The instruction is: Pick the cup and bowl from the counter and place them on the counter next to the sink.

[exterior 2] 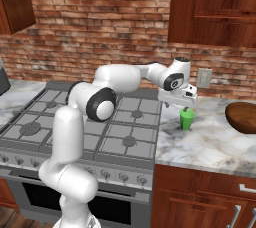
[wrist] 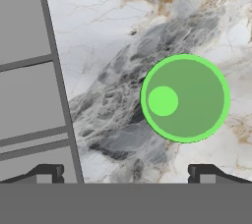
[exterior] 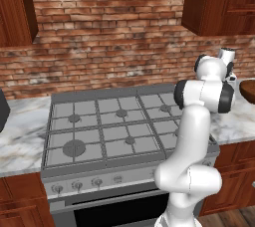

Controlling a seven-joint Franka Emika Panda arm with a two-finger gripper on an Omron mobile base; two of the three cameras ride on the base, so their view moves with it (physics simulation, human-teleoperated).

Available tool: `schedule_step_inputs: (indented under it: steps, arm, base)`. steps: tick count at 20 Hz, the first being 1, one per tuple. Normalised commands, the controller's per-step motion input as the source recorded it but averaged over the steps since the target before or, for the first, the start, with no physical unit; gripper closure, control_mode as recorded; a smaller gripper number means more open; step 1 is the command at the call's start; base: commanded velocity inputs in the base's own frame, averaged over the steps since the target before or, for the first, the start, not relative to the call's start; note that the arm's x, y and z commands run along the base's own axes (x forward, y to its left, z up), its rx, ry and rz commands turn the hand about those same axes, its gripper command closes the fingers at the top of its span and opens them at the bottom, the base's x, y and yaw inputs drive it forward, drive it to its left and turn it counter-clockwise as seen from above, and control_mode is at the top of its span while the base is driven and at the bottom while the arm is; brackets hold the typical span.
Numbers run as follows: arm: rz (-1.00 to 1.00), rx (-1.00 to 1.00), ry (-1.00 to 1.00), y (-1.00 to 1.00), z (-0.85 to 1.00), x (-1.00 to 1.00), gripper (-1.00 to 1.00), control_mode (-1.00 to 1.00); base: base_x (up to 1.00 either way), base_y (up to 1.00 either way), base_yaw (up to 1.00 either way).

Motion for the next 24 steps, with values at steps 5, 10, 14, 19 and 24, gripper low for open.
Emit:
schedule_step_inputs:
  steps: [5,10,14,19,24]
  arm:
    - [0.00,0.00,0.00,0.00,-0.20,0.04,-1.00,-1.00]
    - [0.00,0.00,0.00,0.00,-0.14,0.00,-1.00,-1.00]
    - [0.00,0.00,0.00,0.00,-0.11,0.04,-1.00,-1.00]
    - [0.00,0.00,0.00,0.00,-0.05,0.07,-1.00,-1.00]
    - [0.00,0.00,0.00,0.00,0.00,0.15,-1.00,-1.00]
  base:
    - [0.00,0.00,0.00]
    - [0.00,0.00,0.00]
    - [0.00,0.00,0.00]
    - [0.00,0.00,0.00]
    - [0.00,0.00,0.00]
